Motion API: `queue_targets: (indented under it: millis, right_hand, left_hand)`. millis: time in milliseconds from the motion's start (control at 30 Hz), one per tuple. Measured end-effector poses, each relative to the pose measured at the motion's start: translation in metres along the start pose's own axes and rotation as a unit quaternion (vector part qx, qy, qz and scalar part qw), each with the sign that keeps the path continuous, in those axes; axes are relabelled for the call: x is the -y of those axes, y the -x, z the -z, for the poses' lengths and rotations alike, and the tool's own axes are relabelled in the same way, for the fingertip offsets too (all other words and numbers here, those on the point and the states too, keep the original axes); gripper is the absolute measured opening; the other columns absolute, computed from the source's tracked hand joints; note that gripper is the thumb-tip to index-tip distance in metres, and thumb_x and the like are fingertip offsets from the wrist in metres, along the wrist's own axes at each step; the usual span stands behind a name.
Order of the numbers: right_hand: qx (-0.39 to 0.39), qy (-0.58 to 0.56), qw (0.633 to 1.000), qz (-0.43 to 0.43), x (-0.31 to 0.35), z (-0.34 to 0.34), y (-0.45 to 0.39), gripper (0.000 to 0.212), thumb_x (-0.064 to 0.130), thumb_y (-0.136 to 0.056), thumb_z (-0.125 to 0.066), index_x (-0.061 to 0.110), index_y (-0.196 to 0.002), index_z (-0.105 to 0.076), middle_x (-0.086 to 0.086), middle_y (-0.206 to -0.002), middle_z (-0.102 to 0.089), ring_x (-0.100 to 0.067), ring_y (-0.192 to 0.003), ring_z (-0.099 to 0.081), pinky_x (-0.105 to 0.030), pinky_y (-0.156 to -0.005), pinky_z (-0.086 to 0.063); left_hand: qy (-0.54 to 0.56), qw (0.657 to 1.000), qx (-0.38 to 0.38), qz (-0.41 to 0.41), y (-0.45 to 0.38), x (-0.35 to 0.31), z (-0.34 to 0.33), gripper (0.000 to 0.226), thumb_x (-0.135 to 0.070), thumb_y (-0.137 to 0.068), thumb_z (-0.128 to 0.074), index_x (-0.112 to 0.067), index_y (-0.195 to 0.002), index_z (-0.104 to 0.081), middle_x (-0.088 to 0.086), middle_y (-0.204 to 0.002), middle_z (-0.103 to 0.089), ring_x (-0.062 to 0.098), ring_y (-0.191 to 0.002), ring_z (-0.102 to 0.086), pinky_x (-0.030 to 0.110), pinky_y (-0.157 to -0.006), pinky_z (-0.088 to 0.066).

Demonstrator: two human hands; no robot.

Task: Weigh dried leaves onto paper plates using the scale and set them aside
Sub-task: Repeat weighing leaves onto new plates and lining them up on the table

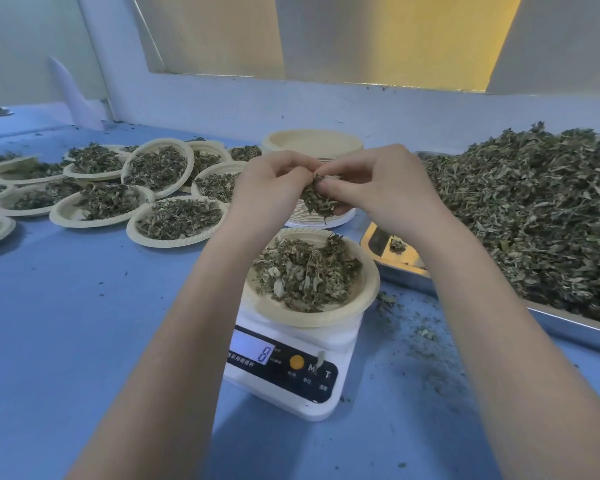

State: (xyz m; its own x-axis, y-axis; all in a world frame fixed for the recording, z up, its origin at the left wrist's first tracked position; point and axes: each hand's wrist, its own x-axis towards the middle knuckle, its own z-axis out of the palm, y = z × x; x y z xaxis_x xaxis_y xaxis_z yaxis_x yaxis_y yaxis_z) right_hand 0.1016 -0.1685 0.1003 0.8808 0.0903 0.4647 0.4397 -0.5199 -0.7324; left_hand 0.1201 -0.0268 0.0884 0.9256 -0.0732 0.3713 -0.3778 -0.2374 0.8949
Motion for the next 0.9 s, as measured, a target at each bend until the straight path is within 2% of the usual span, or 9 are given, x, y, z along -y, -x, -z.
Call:
queue_targets:
  millis: [200, 400, 500, 600, 700, 800, 867, 900]
  right_hand:
    - [0.004, 0.008, 1.000, -0.004, -0.001, -0.001, -0.001, 0.016, 0.014, -0.082, -0.073, 0.030, -0.083, -0.071, 0.010, -0.082, -0.071, -0.006, -0.064, -0.069, -0.013, -0.064, -0.053]
    - [0.019, 0.002, 1.000, -0.007, 0.001, -0.001, 0.001, 0.019, 0.013, -0.082, -0.073, 0.032, -0.078, -0.069, 0.015, -0.071, -0.067, -0.001, -0.052, -0.065, -0.007, -0.056, -0.045]
    - [0.018, 0.003, 1.000, -0.007, 0.001, 0.001, 0.001, 0.017, 0.014, -0.083, -0.072, 0.030, -0.080, -0.070, 0.013, -0.074, -0.069, -0.002, -0.052, -0.065, -0.009, -0.057, -0.047]
    - [0.011, 0.001, 1.000, -0.006, 0.000, 0.006, 0.001, 0.014, 0.014, -0.084, -0.071, 0.027, -0.085, -0.072, 0.008, -0.080, -0.071, -0.003, -0.053, -0.065, -0.010, -0.058, -0.048]
    - [0.007, 0.012, 1.000, -0.006, -0.002, 0.012, 0.001, 0.016, 0.014, -0.084, -0.071, 0.030, -0.082, -0.071, 0.009, -0.077, -0.069, 0.001, -0.051, -0.063, -0.006, -0.053, -0.043]
    - [-0.018, 0.121, 0.992, -0.025, -0.011, 0.024, -0.003, 0.011, 0.018, -0.085, -0.070, 0.029, -0.085, -0.072, 0.013, -0.073, -0.063, -0.003, -0.057, -0.062, -0.003, -0.051, -0.037]
    - [-0.030, 0.265, 0.962, -0.064, -0.020, 0.038, -0.003, 0.011, 0.020, -0.084, -0.069, 0.025, -0.092, -0.075, 0.008, -0.076, -0.065, -0.011, -0.071, -0.060, -0.011, -0.058, -0.040]
    - [-0.014, 0.329, 0.939, -0.096, -0.026, 0.044, -0.003, 0.013, 0.021, -0.083, -0.069, 0.024, -0.094, -0.075, 0.003, -0.083, -0.069, -0.015, -0.077, -0.061, -0.019, -0.065, -0.045]
  left_hand:
    - [-0.022, 1.000, 0.001, -0.001, 0.003, 0.001, 0.001, 0.025, -0.009, -0.087, -0.051, -0.026, -0.088, -0.071, -0.001, -0.092, -0.071, 0.013, -0.093, -0.063, 0.034, -0.085, -0.049]
    - [-0.033, 0.999, 0.000, 0.003, 0.004, 0.001, 0.004, 0.025, -0.011, -0.088, -0.051, -0.027, -0.088, -0.070, -0.005, -0.086, -0.069, 0.007, -0.082, -0.060, 0.025, -0.077, -0.046]
    - [-0.030, 1.000, 0.001, -0.001, 0.006, -0.001, 0.003, 0.026, -0.011, -0.088, -0.052, -0.030, -0.085, -0.070, -0.007, -0.084, -0.069, 0.007, -0.081, -0.060, 0.025, -0.077, -0.047]
    - [-0.028, 1.000, 0.009, 0.001, 0.005, -0.005, -0.002, 0.023, -0.013, -0.088, -0.053, -0.028, -0.095, -0.068, -0.010, -0.088, -0.068, 0.007, -0.088, -0.061, 0.028, -0.082, -0.047]
    - [-0.028, 0.999, 0.014, 0.001, 0.002, -0.008, -0.006, 0.025, -0.015, -0.089, -0.052, -0.026, -0.108, -0.064, -0.009, -0.092, -0.067, 0.007, -0.089, -0.062, 0.029, -0.086, -0.047]
    - [-0.024, 1.000, 0.015, -0.002, -0.001, -0.011, -0.010, 0.025, -0.014, -0.089, -0.051, -0.026, -0.107, -0.064, -0.005, -0.098, -0.068, 0.005, -0.077, -0.062, 0.029, -0.081, -0.048]
    - [-0.030, 0.999, 0.017, -0.004, -0.002, -0.009, -0.012, 0.023, -0.016, -0.090, -0.052, -0.027, -0.105, -0.065, -0.005, -0.100, -0.068, 0.005, -0.076, -0.062, 0.029, -0.081, -0.048]
    - [-0.034, 0.999, 0.018, -0.003, -0.002, -0.008, -0.013, 0.021, -0.017, -0.090, -0.053, -0.027, -0.103, -0.066, -0.007, -0.098, -0.068, 0.005, -0.076, -0.062, 0.030, -0.082, -0.049]
